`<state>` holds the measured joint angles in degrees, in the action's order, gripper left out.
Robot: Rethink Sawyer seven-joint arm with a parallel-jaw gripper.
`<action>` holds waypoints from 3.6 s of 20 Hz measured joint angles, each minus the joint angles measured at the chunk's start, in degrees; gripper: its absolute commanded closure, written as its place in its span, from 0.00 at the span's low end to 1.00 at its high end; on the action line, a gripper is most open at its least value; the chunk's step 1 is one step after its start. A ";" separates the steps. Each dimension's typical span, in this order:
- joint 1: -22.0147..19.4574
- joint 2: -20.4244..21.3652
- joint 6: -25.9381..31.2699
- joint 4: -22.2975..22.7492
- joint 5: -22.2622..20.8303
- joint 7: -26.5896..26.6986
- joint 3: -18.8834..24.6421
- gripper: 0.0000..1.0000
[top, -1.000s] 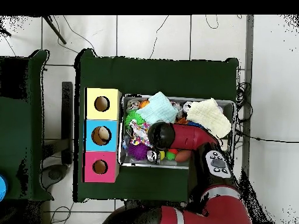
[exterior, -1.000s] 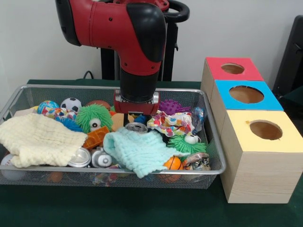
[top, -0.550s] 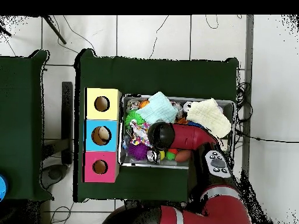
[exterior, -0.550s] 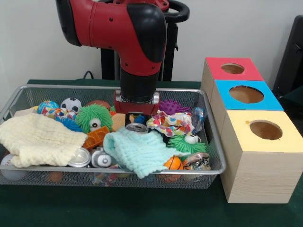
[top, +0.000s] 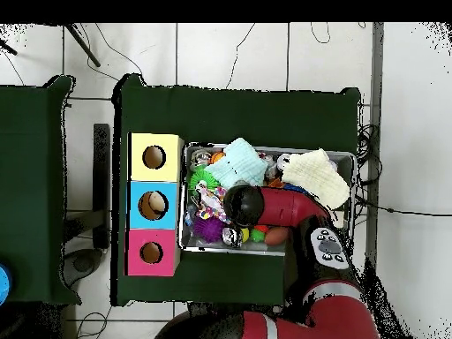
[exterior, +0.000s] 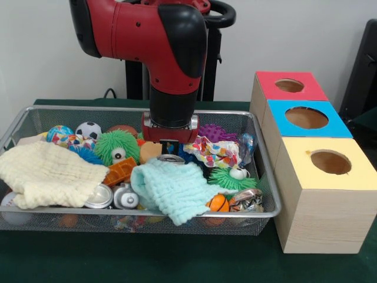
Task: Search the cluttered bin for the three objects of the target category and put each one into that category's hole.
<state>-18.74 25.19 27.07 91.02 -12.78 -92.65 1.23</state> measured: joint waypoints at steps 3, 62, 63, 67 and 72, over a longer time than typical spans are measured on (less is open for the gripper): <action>-0.01 0.00 0.01 -0.01 -0.01 0.00 -0.01 1.00; -0.97 5.59 -0.79 4.15 -0.01 0.00 0.42 1.00; -1.08 5.67 -1.04 4.36 -0.01 0.00 0.44 1.00; -1.49 5.93 -2.15 5.31 -0.01 0.00 0.50 1.00; -1.68 6.08 -3.75 6.51 0.00 0.00 0.52 1.00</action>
<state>-20.42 31.27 23.32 97.53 -12.78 -92.65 1.75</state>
